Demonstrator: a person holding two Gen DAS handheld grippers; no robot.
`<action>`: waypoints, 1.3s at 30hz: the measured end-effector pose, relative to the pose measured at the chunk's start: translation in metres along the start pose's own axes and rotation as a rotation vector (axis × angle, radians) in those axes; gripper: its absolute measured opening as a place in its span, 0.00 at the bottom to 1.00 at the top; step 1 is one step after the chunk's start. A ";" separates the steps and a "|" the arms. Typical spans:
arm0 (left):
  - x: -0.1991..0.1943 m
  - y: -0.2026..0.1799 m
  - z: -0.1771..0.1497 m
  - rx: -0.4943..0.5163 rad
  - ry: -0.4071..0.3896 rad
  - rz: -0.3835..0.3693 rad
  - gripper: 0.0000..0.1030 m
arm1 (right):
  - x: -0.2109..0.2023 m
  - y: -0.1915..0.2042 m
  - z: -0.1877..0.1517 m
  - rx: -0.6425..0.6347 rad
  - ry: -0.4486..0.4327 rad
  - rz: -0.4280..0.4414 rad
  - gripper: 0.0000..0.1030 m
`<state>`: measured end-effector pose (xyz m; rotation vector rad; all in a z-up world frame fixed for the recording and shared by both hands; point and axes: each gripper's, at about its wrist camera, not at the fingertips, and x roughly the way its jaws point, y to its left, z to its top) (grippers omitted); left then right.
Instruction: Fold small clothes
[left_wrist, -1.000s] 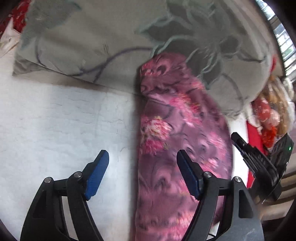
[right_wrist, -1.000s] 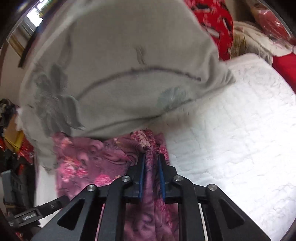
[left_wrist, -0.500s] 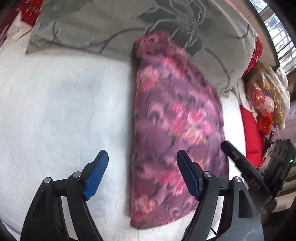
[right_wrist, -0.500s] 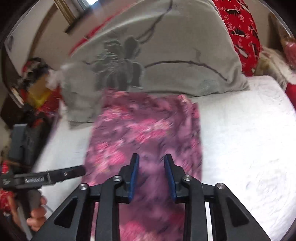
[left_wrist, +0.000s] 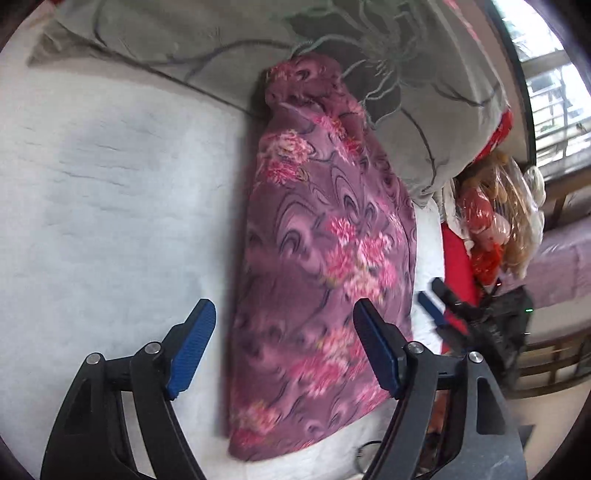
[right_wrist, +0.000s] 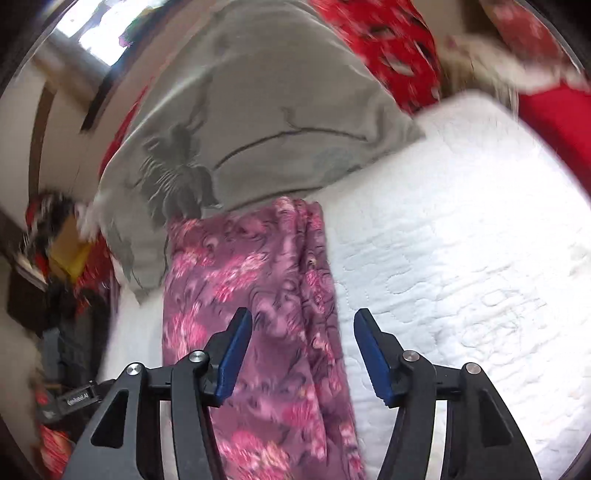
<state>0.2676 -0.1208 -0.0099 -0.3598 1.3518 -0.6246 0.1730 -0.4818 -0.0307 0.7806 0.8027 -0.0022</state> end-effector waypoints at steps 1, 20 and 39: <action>0.005 0.003 0.005 -0.017 0.017 -0.017 0.75 | 0.009 -0.003 0.000 0.019 0.019 0.013 0.59; -0.017 -0.013 -0.006 0.026 -0.034 0.013 0.26 | 0.034 0.044 -0.002 -0.173 -0.043 -0.011 0.25; -0.074 -0.011 -0.039 0.092 -0.178 0.125 0.26 | -0.014 0.153 -0.098 -0.266 -0.038 0.030 0.25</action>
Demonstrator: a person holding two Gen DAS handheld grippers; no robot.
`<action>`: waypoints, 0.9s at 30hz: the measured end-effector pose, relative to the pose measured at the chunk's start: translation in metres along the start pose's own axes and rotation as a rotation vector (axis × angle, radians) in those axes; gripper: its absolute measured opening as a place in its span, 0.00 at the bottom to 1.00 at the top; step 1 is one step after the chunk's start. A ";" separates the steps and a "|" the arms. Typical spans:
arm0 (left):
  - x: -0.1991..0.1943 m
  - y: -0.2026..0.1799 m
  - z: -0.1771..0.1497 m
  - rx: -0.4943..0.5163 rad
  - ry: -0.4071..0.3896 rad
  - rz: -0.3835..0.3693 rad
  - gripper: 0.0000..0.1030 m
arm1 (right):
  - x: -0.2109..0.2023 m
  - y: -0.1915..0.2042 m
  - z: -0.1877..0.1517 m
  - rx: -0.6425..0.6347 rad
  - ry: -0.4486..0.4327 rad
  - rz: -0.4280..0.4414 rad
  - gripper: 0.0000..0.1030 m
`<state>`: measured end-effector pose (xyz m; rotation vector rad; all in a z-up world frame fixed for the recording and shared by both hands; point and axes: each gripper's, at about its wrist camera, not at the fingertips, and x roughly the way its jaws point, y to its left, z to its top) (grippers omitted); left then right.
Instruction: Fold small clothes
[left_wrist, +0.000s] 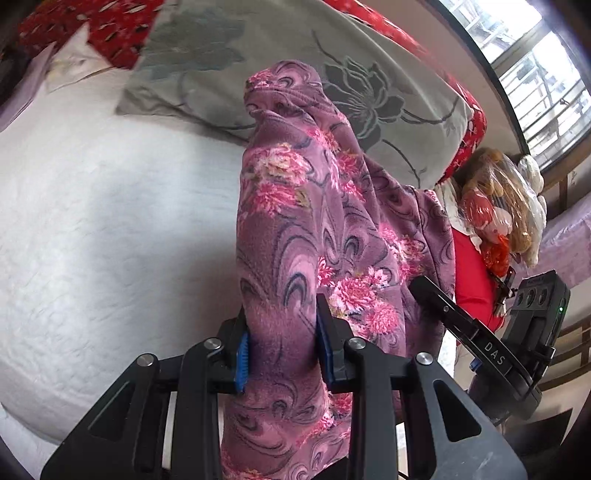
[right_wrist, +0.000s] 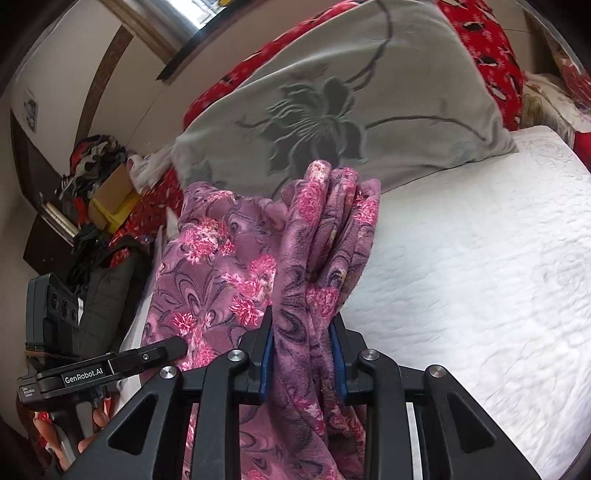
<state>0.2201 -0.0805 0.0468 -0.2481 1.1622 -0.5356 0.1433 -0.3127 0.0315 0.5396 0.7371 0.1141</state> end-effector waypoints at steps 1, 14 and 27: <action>-0.002 0.004 -0.002 -0.005 0.001 0.002 0.26 | 0.002 0.006 -0.003 -0.006 0.005 0.002 0.25; 0.021 0.045 -0.020 -0.059 0.060 0.039 0.27 | 0.048 0.016 -0.024 -0.030 0.111 -0.034 0.25; 0.009 0.056 -0.015 -0.002 -0.047 0.070 0.37 | 0.051 -0.032 -0.011 0.043 0.114 -0.075 0.44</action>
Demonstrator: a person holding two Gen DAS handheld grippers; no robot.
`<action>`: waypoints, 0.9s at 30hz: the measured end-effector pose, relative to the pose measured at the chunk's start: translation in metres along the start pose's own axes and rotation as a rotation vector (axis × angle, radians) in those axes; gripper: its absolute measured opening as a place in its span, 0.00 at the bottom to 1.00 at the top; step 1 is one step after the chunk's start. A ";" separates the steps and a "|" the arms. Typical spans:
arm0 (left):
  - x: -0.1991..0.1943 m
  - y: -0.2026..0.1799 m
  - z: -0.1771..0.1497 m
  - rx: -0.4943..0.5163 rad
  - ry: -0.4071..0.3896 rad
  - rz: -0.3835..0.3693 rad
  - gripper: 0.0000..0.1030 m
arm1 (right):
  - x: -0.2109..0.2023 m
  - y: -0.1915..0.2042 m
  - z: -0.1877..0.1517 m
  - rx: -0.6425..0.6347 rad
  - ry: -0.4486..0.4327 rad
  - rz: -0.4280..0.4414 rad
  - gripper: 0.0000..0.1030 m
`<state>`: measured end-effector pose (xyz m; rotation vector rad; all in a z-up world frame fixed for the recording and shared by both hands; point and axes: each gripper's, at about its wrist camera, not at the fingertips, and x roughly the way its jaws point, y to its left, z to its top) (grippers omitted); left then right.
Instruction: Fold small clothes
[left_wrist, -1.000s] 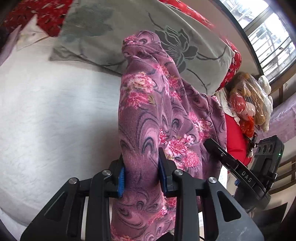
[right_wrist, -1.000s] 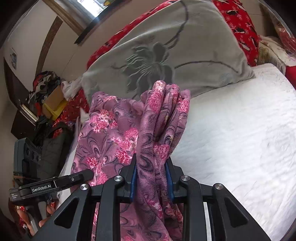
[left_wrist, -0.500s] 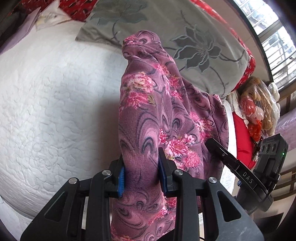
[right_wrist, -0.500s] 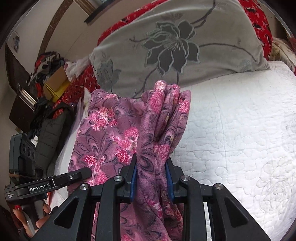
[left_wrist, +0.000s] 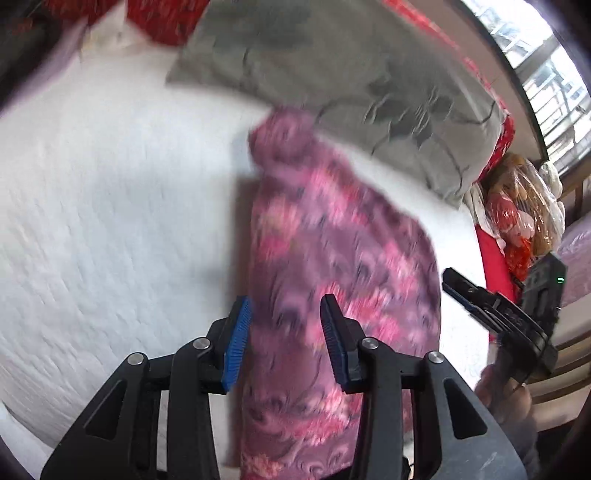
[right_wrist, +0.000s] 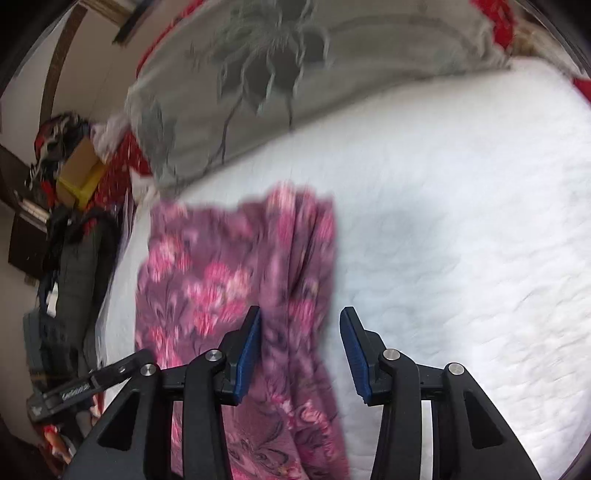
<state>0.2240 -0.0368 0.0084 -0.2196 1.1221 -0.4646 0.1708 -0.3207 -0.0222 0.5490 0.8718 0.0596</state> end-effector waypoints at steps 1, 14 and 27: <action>0.000 -0.003 0.005 0.009 -0.014 -0.001 0.37 | -0.004 0.008 0.006 -0.050 -0.027 0.021 0.44; 0.096 0.000 0.067 -0.020 0.028 0.158 0.51 | 0.078 0.031 0.024 -0.285 0.019 -0.081 0.20; 0.021 0.016 0.018 0.048 -0.006 0.137 0.48 | 0.006 0.042 0.001 -0.338 0.040 0.090 0.27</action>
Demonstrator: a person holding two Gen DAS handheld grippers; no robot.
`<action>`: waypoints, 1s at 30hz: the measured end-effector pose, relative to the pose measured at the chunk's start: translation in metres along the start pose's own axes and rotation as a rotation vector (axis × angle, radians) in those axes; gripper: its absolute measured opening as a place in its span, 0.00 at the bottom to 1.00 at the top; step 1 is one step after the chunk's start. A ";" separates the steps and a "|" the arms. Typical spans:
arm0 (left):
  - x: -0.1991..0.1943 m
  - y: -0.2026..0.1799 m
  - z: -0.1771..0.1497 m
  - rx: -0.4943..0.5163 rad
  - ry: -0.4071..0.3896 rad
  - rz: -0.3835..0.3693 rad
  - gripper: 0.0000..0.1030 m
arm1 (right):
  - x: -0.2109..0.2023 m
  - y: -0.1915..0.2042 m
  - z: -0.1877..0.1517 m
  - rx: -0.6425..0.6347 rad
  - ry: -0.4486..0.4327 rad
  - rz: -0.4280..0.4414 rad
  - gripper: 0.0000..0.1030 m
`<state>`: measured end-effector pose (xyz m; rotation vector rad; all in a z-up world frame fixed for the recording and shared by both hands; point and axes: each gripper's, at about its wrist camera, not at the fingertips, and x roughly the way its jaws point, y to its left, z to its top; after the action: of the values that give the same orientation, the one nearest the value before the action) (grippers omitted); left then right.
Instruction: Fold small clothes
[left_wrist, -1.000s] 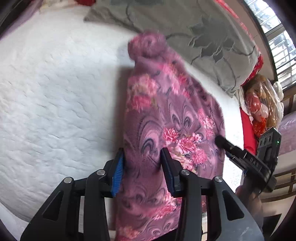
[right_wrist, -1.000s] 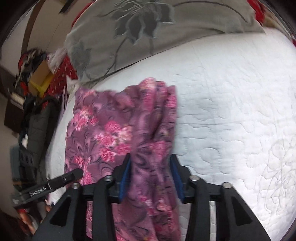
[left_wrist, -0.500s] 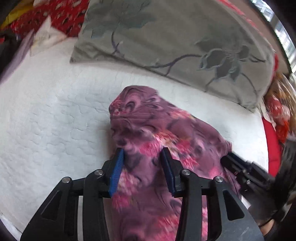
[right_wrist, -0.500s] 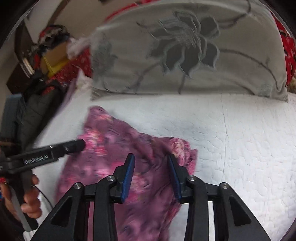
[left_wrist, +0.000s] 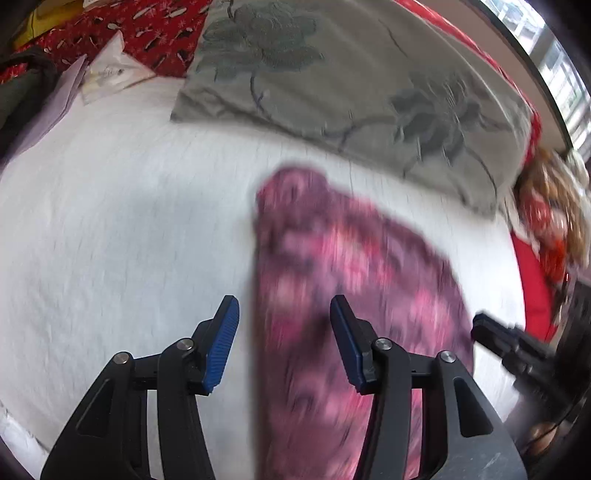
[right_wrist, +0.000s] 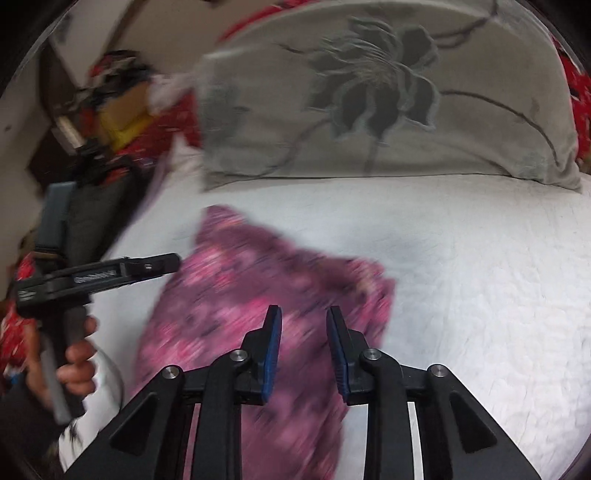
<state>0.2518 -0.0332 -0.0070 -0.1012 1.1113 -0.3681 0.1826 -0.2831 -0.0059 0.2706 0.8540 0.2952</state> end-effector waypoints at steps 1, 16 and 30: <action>0.004 0.002 -0.012 -0.010 0.022 -0.002 0.49 | -0.001 0.003 -0.009 -0.014 0.005 0.004 0.27; -0.005 -0.002 -0.075 0.058 0.065 0.048 0.62 | -0.005 0.025 -0.070 -0.057 0.088 -0.112 0.30; -0.017 -0.007 -0.124 0.137 0.135 0.093 0.64 | -0.025 0.010 -0.135 0.048 0.120 -0.228 0.49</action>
<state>0.1334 -0.0219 -0.0461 0.0971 1.2165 -0.3708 0.0616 -0.2669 -0.0701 0.1990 1.0022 0.0789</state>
